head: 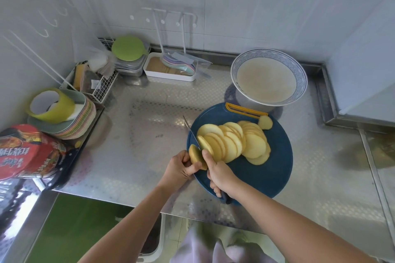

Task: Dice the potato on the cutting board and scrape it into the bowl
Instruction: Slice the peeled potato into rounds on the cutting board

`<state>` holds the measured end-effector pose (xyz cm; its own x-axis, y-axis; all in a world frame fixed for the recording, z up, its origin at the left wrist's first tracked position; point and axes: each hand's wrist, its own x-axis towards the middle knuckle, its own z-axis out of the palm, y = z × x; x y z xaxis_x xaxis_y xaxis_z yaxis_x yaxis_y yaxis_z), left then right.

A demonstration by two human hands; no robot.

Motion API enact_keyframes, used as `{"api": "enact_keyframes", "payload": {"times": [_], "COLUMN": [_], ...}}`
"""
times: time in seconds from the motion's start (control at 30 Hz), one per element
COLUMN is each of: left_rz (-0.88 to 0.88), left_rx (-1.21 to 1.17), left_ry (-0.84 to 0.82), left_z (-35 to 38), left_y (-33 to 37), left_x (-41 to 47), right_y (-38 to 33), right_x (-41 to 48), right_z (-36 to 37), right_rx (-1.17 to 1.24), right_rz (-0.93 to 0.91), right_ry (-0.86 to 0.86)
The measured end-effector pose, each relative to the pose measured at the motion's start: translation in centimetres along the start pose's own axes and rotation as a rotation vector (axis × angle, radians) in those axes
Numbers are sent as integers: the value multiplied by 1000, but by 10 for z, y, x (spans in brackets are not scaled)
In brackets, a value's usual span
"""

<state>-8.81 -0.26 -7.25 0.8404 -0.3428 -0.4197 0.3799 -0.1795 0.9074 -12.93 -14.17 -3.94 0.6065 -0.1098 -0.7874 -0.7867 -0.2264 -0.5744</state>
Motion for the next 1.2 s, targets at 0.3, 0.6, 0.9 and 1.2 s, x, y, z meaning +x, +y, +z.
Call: {"api": "enact_keyframes", "payload": {"times": [0.3, 0.6, 0.9, 1.2], "left_rz": [-46, -40, -20, -20], "left_rx": [-273, -27, -108, -86], "left_ry": [268, 52, 110, 133], "left_z": [11, 0, 13, 17], "left_y": [13, 25, 26, 24], "left_x": [2, 14, 14, 15], "right_y": [1, 1, 1, 4], "right_x": [-5, -10, -40, -61], "right_z": [-18, -15, -29, -41], "right_rx": [97, 75, 106, 100], "right_rz": [45, -5, -29, -52], "right_ry": [-73, -65, -94, -106]}}
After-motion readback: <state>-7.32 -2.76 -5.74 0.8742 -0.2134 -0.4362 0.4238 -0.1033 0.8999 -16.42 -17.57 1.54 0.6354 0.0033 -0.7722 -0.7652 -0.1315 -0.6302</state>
